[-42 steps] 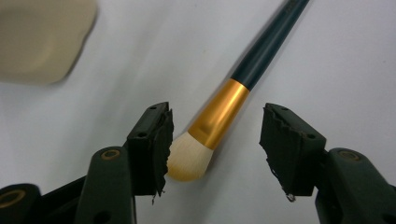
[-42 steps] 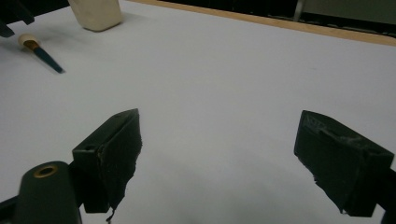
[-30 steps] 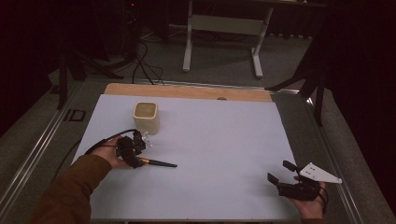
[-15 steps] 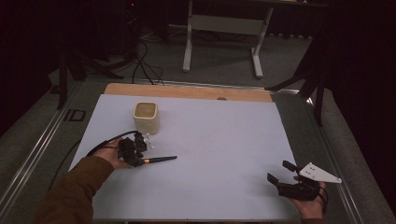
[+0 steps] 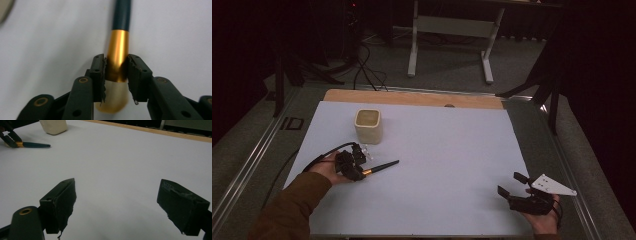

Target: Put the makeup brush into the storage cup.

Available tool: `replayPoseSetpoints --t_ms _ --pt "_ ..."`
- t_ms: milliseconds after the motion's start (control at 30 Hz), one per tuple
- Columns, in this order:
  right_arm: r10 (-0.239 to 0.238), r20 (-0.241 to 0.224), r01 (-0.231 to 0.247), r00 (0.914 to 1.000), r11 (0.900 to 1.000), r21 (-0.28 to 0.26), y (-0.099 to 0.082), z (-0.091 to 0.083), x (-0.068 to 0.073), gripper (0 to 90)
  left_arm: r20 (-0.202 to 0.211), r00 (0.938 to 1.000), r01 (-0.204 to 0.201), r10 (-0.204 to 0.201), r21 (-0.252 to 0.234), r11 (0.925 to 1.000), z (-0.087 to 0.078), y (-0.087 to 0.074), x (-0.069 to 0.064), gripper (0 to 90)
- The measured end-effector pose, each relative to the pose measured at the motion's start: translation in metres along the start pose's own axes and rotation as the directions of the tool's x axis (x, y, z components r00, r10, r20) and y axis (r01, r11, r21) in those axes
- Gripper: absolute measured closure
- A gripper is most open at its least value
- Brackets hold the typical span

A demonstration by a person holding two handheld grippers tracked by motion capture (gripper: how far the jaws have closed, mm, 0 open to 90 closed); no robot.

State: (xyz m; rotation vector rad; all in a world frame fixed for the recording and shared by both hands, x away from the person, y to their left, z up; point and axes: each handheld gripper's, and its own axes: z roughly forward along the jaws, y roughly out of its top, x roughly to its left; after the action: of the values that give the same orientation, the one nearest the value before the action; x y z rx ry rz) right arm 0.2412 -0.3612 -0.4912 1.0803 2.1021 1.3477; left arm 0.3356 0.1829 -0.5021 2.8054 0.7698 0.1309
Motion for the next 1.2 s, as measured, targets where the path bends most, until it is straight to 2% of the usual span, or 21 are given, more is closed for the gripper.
replayPoseSetpoints --t_ms 200,300,333,500,533,667,800,867,1033,1100,1200 --pt "0.002 -0.001 -0.002 1.0000 1.0000 0.001 0.000 0.000 0.000 14.9 0.010 0.9997 0.024 -0.024 -0.019 0.9995 -0.001 -0.003 0.000 67.6" --pt "0.003 -0.001 -0.003 1.0000 1.0000 0.001 0.000 0.000 0.000 15.0 0.018 0.9989 0.044 -0.043 -0.033 0.9985 0.001 -0.007 0.000 61.8" --pt "0.003 -0.002 -0.003 1.0000 1.0000 0.001 0.000 0.000 0.000 15.0 0.022 0.9983 0.056 -0.055 -0.052 0.9971 0.001 -0.010 0.000 61.5" --pt "0.001 -0.003 -0.001 1.0000 1.0000 0.003 0.000 0.000 0.000 15.0 0.017 0.9936 0.113 -0.111 -0.144 0.9831 0.002 -0.022 0.001 63.0" --pt "0.001 -0.003 -0.001 1.0000 1.0000 0.003 0.000 0.000 0.000 15.0 0.016 0.9922 0.124 -0.123 -0.165 0.9784 0.003 -0.025 0.000 63.5" --pt "0.001 -0.003 -0.001 1.0000 1.0000 0.005 0.000 0.000 0.000 15.0 0.001 0.9912 0.129 -0.132 -0.217 0.9675 0.004 -0.032 -0.003 64.2" --pt "-0.001 -0.004 0.001 1.0000 1.0000 0.007 0.000 0.001 0.000 15.0 -0.007 0.9908 0.130 -0.135 -0.239 0.9623 0.005 -0.035 -0.007 66.8" --pt "-0.003 -0.004 0.003 1.0000 1.0000 0.009 0.000 0.001 0.000 15.0 -0.021 0.9921 0.115 -0.124 -0.245 0.9628 0.004 -0.036 -0.008 68.7" --pt "0.001 -0.004 -0.001 1.0000 1.0000 0.006 0.000 0.001 0.000 15.0 -0.039 0.9892 0.126 -0.141 -0.261 0.9570 0.003 -0.037 -0.010 69.5" --pt "0.001 -0.004 0.000 1.0000 1.0000 0.008 0.000 0.001 0.000 15.0 -0.040 0.9873 0.137 -0.154 -0.276 0.9515 0.001 -0.037 -0.009 69.5" --pt "0.001 -0.004 -0.001 1.0000 1.0000 0.008 0.000 0.001 0.000 15.0 -0.032 0.9835 0.160 -0.178 -0.304 0.9391 -0.007 -0.039 -0.005 69.6"
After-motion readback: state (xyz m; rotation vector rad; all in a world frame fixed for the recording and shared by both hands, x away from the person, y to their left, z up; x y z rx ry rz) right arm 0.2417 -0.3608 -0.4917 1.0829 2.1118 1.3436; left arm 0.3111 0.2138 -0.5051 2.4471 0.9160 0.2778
